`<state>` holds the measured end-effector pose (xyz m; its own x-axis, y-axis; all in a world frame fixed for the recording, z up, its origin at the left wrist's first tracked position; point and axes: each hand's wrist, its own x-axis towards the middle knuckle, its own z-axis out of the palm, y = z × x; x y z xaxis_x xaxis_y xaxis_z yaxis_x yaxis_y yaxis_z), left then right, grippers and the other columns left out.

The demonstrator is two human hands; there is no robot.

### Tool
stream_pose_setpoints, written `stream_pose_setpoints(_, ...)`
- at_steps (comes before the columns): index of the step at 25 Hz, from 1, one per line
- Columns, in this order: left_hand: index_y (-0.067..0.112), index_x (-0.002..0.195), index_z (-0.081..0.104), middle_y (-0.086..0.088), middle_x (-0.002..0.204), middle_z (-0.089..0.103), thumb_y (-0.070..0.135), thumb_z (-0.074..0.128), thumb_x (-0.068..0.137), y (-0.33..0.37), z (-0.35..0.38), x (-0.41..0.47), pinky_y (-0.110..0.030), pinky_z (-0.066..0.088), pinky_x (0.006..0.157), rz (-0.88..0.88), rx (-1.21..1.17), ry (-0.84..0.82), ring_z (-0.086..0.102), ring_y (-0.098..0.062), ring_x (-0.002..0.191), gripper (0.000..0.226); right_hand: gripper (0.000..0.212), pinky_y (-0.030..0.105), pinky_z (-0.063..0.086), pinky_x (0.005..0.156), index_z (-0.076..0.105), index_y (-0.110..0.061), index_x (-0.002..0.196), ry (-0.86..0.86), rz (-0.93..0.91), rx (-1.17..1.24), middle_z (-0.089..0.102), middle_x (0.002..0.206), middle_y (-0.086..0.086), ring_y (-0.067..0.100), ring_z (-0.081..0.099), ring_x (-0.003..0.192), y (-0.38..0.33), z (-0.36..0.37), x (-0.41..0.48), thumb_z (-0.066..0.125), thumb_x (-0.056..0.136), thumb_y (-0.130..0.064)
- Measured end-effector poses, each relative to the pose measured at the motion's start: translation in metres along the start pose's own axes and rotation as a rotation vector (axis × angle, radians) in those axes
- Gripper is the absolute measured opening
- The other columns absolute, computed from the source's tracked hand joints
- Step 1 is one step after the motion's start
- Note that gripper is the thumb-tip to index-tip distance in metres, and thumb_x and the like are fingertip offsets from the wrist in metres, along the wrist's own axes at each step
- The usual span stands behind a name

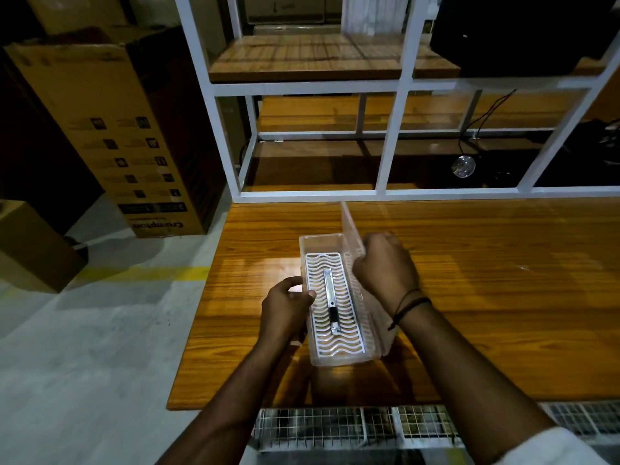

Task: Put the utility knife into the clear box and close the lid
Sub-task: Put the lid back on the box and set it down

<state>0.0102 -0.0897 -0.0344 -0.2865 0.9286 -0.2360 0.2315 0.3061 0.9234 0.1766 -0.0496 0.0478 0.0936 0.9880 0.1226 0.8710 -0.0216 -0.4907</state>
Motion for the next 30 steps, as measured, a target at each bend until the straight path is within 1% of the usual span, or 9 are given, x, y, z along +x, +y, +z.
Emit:
stream_pose_setpoints(3, 0.025, 0.119, 0.068, 0.004, 0.078, 0.074, 0.019, 0.074, 0.091, 0.003, 0.000, -0.003, -0.022, 0.053, 0.043, 0.001, 0.026, 0.006, 0.069, -0.004, 0.054, 0.030, 0.025, 0.041, 0.058, 0.079, 0.071, -0.009, 0.109, -0.005, -0.045, -0.023, 0.063, 0.116, 0.015, 0.038, 0.066, 0.099, -0.029, 0.008, -0.013, 0.066, 0.086, -0.019)
stream_pose_setpoints(5, 0.021, 0.119, 0.070, 0.007, 0.070, 0.071, 0.020, 0.073, 0.091, 0.003, -0.001, -0.005, -0.020, 0.047, 0.037, 0.013, 0.031, 0.011, 0.063, -0.002, 0.042, 0.028, 0.029, 0.042, 0.057, 0.081, 0.070, -0.006, 0.109, -0.044, -0.076, -0.042, 0.061, 0.121, 0.018, 0.041, 0.065, 0.103, -0.042, 0.017, -0.019, 0.067, 0.082, -0.018)
stream_pose_setpoints(10, 0.023, 0.123, 0.071, 0.007, 0.060, 0.072, 0.017, 0.058, 0.100, 0.000, -0.004, -0.007, -0.017, 0.041, 0.035, 0.061, 0.048, -0.012, 0.061, -0.006, 0.038, 0.028, 0.029, 0.040, 0.055, 0.077, 0.067, -0.009, 0.109, -0.130, -0.152, -0.125, 0.055, 0.125, 0.016, 0.038, 0.065, 0.100, -0.051, 0.046, -0.031, 0.066, 0.086, -0.025)
stream_pose_setpoints(13, 0.016, 0.124, 0.072, 0.000, 0.056, 0.067, 0.008, 0.052, 0.102, -0.003, -0.007, -0.005, -0.016, 0.037, 0.035, 0.031, -0.055, -0.022, 0.054, -0.011, 0.034, 0.031, 0.039, 0.040, 0.054, 0.082, 0.062, -0.007, 0.119, -0.155, -0.209, -0.178, 0.053, 0.126, 0.015, 0.035, 0.063, 0.108, -0.047, 0.062, -0.041, 0.063, 0.089, -0.031)
stream_pose_setpoints(18, 0.013, 0.117, 0.075, -0.005, 0.058, 0.067, 0.008, 0.047, 0.105, -0.001, -0.007, -0.002, -0.017, 0.039, 0.036, -0.053, -0.197, -0.022, 0.053, -0.008, 0.035, 0.031, 0.039, 0.039, 0.053, 0.083, 0.061, -0.008, 0.120, -0.137, -0.249, -0.142, 0.055, 0.123, 0.015, 0.034, 0.061, 0.109, -0.037, 0.072, -0.041, 0.057, 0.090, -0.032)
stream_pose_setpoints(22, 0.013, 0.116, 0.076, -0.009, 0.078, 0.075, 0.011, 0.051, 0.105, 0.003, -0.005, -0.002, -0.018, 0.044, 0.039, -0.072, -0.251, -0.021, 0.064, -0.009, 0.045, 0.028, 0.035, 0.035, 0.050, 0.077, 0.068, -0.011, 0.110, -0.151, -0.206, -0.025, 0.060, 0.111, 0.012, 0.032, 0.064, 0.101, -0.030, 0.075, -0.039, 0.052, 0.092, -0.036)
stream_pose_setpoints(26, 0.009, 0.116, 0.072, -0.011, 0.079, 0.073, 0.007, 0.056, 0.101, 0.006, -0.006, -0.008, -0.021, 0.048, 0.040, -0.101, -0.348, -0.071, 0.067, -0.014, 0.052, 0.022, 0.038, 0.031, 0.051, 0.088, 0.069, -0.012, 0.122, -0.117, -0.187, 0.192, 0.064, 0.114, 0.007, 0.024, 0.064, 0.105, -0.017, 0.070, -0.035, 0.060, 0.090, -0.029)
stream_pose_setpoints(28, 0.017, 0.119, 0.068, -0.009, 0.081, 0.073, 0.010, 0.059, 0.100, 0.004, -0.009, -0.010, -0.023, 0.053, 0.045, -0.068, -0.326, -0.063, 0.071, -0.016, 0.059, 0.022, 0.043, 0.037, 0.051, 0.097, 0.064, -0.017, 0.129, 0.002, -0.118, 0.179, 0.060, 0.123, 0.006, 0.024, 0.057, 0.116, 0.001, 0.063, -0.034, 0.062, 0.089, -0.033)
stream_pose_setpoints(30, 0.023, 0.125, 0.067, -0.007, 0.088, 0.073, 0.015, 0.061, 0.100, -0.001, -0.009, -0.011, -0.024, 0.057, 0.051, -0.007, -0.266, -0.042, 0.074, -0.017, 0.067, 0.027, 0.053, 0.047, 0.046, 0.103, 0.057, -0.020, 0.137, 0.038, 0.021, 0.106, 0.053, 0.133, 0.008, 0.030, 0.048, 0.126, 0.023, 0.058, -0.032, 0.063, 0.088, -0.040)
